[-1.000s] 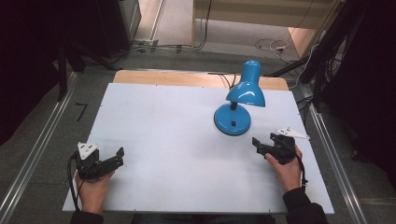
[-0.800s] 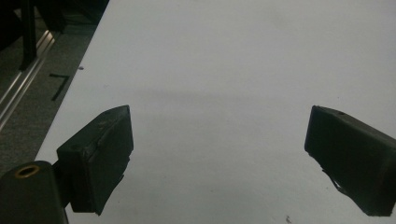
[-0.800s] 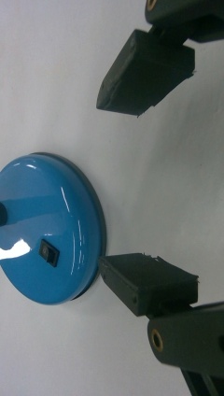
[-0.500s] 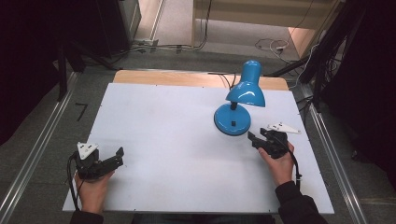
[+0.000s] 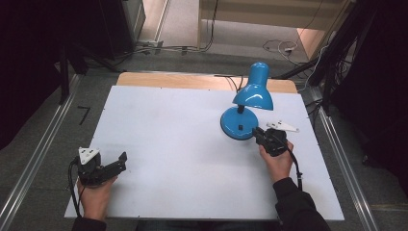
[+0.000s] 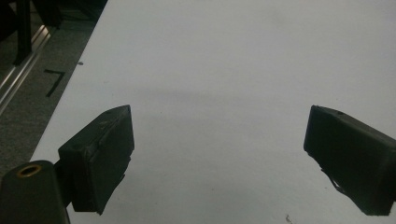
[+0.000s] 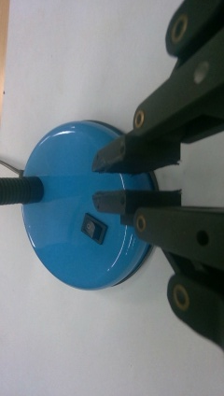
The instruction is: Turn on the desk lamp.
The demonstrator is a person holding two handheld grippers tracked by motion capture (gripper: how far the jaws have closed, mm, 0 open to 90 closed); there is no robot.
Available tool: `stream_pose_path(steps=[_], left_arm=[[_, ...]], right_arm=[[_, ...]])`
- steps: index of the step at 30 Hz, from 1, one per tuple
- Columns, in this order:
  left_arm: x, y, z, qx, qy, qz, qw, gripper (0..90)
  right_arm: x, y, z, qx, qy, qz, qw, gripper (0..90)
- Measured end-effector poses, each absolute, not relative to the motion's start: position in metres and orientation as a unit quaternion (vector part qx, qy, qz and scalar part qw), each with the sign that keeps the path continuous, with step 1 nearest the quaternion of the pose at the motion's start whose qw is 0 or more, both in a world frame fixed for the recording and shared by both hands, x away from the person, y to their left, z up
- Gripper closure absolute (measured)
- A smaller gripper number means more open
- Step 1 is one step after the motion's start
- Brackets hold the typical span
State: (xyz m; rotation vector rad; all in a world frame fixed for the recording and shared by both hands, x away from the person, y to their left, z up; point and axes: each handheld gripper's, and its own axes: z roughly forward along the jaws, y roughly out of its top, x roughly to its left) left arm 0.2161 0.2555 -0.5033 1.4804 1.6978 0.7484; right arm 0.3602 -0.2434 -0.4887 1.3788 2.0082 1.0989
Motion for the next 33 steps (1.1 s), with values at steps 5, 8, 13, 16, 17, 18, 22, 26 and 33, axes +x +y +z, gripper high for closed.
stream_pose_path(steps=[5, 8, 13, 16, 17, 18, 22, 26, 33], left_arm=[[0.217, 0.255, -0.503, 0.580, 0.662, 0.292, 0.374, 8.9], [0.216, 0.254, -0.503, 0.579, 0.662, 0.292, 0.376, 9.0], [0.216, 0.255, -0.503, 0.579, 0.663, 0.291, 0.375, 9.0], [0.216, 0.255, -0.503, 0.578, 0.663, 0.291, 0.376, 9.0], [0.216, 0.255, -0.503, 0.578, 0.663, 0.291, 0.376, 9.0], [0.216, 0.255, -0.503, 0.579, 0.662, 0.290, 0.376, 9.0], [0.215, 0.254, -0.502, 0.580, 0.660, 0.292, 0.378, 9.0], [0.215, 0.254, -0.502, 0.578, 0.661, 0.291, 0.380, 9.0], [0.217, 0.254, -0.503, 0.580, 0.662, 0.290, 0.377, 9.0]], right_arm=[[0.362, -0.240, -0.491, 0.498, 0.736, 0.394, 0.233, 87.5], [0.363, -0.239, -0.489, 0.499, 0.737, 0.393, 0.232, 87.6], [0.364, -0.235, -0.488, 0.496, 0.738, 0.393, 0.233, 87.6], [0.367, -0.233, -0.488, 0.498, 0.736, 0.395, 0.233, 87.6], [0.368, -0.233, -0.489, 0.499, 0.735, 0.396, 0.232, 87.5], [0.369, -0.232, -0.489, 0.500, 0.735, 0.395, 0.232, 87.6], [0.371, -0.228, -0.489, 0.498, 0.737, 0.392, 0.234, 87.6], [0.374, -0.225, -0.488, 0.497, 0.738, 0.394, 0.232, 87.5], [0.378, -0.227, -0.490, 0.500, 0.734, 0.398, 0.229, 87.5]])
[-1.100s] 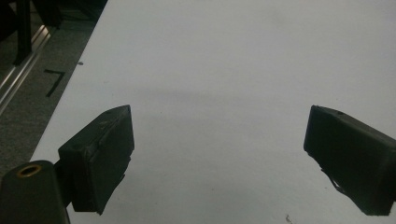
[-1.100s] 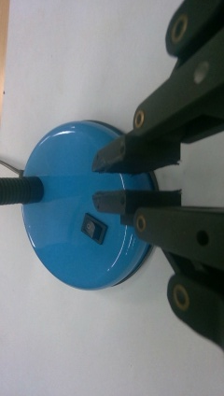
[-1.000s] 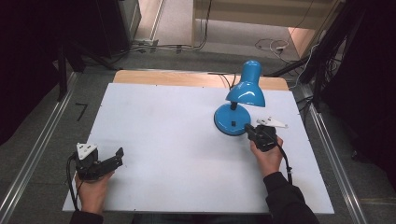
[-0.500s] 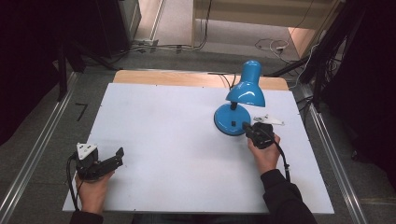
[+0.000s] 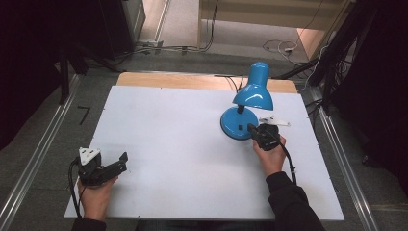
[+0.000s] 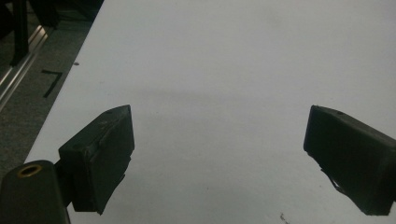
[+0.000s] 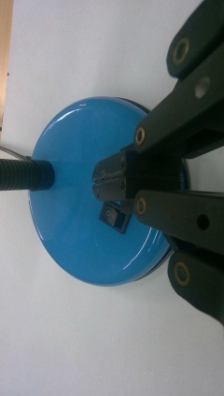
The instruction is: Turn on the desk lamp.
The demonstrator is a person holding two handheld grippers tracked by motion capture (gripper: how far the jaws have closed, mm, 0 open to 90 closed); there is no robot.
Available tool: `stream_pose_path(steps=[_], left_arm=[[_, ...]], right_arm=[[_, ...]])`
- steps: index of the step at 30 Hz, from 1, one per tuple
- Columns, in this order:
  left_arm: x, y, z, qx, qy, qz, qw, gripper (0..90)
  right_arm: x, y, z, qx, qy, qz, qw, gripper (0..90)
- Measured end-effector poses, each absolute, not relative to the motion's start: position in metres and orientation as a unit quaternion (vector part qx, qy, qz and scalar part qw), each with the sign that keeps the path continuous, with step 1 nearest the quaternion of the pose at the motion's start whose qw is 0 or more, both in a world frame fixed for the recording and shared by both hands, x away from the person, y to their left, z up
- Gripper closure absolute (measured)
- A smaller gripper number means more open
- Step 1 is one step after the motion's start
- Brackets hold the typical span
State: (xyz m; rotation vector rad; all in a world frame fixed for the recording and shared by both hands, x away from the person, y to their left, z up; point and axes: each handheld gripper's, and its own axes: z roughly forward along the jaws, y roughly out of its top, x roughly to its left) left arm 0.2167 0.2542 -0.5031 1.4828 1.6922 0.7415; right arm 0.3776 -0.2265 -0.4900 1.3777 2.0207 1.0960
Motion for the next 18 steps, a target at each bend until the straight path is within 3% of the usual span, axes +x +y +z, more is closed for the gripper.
stream_pose_path(steps=[18], left_arm=[[0.215, 0.255, -0.503, 0.581, 0.660, 0.289, 0.379, 9.1]], right_arm=[[0.383, -0.215, -0.494, 0.495, 0.737, 0.400, 0.227, 87.5]])
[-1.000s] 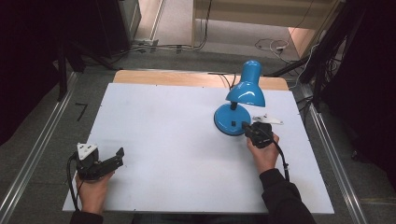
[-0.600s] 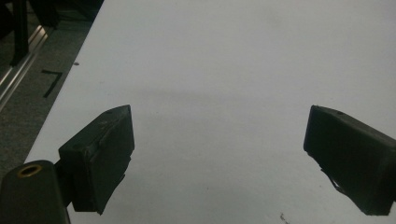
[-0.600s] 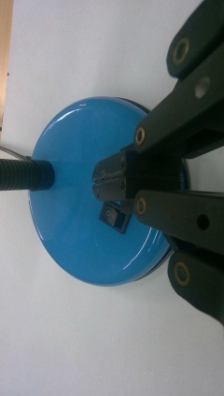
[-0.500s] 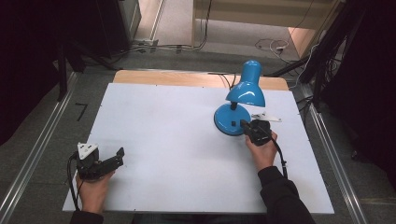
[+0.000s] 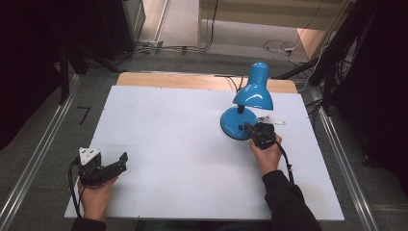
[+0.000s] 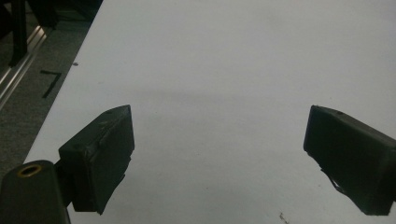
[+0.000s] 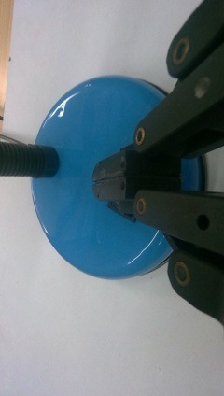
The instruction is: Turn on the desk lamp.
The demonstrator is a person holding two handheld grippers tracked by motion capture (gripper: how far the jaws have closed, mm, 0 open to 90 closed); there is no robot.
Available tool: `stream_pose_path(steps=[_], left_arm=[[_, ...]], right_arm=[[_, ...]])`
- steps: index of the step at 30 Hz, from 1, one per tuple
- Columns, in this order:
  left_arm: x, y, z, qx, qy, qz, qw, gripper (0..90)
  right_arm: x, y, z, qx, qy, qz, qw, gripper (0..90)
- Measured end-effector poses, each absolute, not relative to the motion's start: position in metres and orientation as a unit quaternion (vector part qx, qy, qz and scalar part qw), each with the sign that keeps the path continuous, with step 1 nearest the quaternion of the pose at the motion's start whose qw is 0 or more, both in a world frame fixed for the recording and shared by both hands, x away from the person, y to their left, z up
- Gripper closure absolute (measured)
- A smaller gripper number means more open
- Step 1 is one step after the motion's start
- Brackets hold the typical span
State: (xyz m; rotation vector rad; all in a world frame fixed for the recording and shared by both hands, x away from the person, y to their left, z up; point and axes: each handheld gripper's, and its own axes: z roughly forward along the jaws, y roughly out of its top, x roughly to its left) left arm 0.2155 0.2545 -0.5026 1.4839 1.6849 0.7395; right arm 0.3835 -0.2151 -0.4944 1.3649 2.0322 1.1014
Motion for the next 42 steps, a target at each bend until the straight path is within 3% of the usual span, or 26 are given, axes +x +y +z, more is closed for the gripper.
stream_pose_path(steps=[42], left_arm=[[0.215, 0.255, -0.502, 0.582, 0.659, 0.290, 0.378, 9.2]], right_arm=[[0.384, -0.202, -0.497, 0.474, 0.751, 0.389, 0.246, 88.0]])
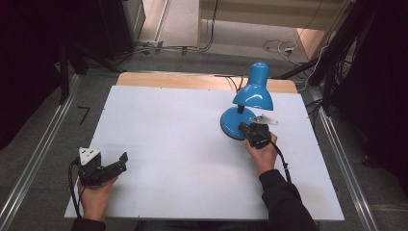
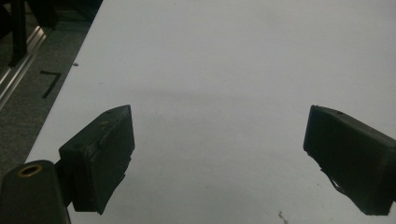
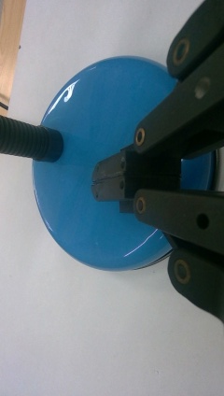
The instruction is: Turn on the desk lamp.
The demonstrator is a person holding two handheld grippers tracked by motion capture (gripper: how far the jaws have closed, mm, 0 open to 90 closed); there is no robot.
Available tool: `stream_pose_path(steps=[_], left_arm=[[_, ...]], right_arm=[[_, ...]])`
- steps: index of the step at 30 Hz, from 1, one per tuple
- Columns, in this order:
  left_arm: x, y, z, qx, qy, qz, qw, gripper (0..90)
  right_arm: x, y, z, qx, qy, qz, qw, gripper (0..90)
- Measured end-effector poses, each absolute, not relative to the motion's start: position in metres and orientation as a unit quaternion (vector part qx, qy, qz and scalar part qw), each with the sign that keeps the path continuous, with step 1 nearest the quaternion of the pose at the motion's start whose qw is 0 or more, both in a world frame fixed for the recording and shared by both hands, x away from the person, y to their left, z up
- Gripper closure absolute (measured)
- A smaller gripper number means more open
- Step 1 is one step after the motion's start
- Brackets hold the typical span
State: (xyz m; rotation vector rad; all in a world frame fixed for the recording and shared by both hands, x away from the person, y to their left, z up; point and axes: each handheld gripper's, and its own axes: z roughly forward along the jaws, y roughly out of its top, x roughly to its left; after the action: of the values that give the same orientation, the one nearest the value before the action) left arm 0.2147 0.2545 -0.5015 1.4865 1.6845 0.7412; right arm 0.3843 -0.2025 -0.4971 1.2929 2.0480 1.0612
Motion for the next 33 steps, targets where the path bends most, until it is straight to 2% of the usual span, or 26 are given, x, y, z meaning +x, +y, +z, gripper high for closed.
stream_pose_path(steps=[15, 24, 33], left_arm=[[0.215, 0.254, -0.501, 0.582, 0.659, 0.289, 0.378, 9.2], [0.215, 0.256, -0.501, 0.581, 0.660, 0.289, 0.379, 9.2], [0.215, 0.255, -0.501, 0.581, 0.660, 0.289, 0.380, 9.2]], right_arm=[[0.380, -0.198, -0.498, 0.463, 0.759, 0.379, 0.257, 88.1], [0.383, -0.205, -0.497, 0.483, 0.749, 0.396, 0.222, 87.5], [0.379, -0.211, -0.487, 0.478, 0.744, 0.418, 0.208, 78.3]])
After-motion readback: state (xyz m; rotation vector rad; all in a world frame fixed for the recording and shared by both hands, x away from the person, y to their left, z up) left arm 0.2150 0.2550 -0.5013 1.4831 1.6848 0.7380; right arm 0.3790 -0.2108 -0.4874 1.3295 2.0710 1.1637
